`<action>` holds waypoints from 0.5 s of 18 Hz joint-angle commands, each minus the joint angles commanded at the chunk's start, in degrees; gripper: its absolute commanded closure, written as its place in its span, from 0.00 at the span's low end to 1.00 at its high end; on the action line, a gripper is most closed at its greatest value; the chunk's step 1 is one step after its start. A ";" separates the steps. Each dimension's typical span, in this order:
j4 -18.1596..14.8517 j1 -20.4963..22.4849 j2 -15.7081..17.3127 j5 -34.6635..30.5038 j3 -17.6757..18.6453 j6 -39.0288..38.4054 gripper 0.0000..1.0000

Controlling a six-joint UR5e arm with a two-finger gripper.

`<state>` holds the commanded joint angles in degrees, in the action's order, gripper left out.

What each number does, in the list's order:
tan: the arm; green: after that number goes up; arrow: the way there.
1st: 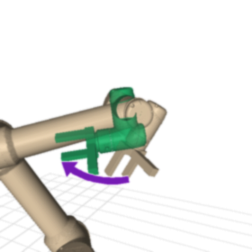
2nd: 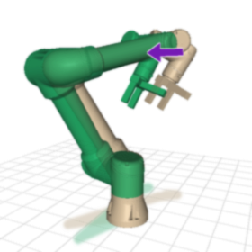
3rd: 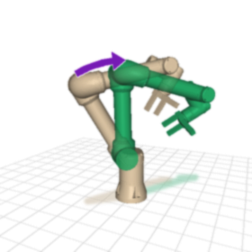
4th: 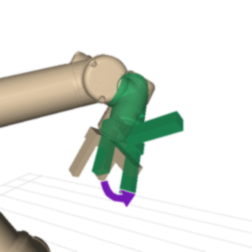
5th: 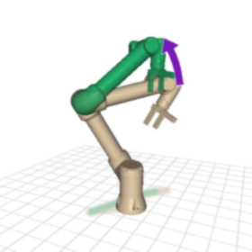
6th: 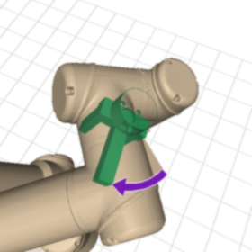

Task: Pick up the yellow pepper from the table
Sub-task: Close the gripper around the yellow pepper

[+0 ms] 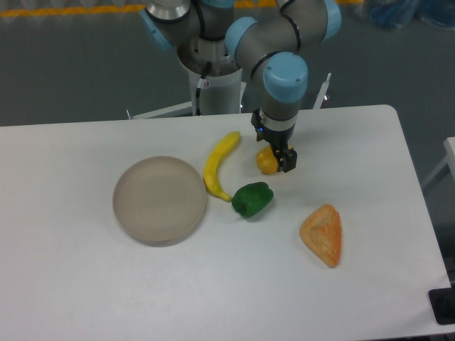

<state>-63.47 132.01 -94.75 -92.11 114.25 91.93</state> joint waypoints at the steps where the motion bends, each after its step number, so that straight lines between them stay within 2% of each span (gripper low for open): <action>1: 1.05 0.00 0.00 0.00 0.61 0.00 0.00; 4: 5.70 0.00 -0.09 -0.09 3.25 0.09 0.00; 9: 6.25 0.00 -0.53 -0.61 3.78 0.09 0.00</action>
<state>-57.22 132.01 -95.27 -92.72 118.04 92.02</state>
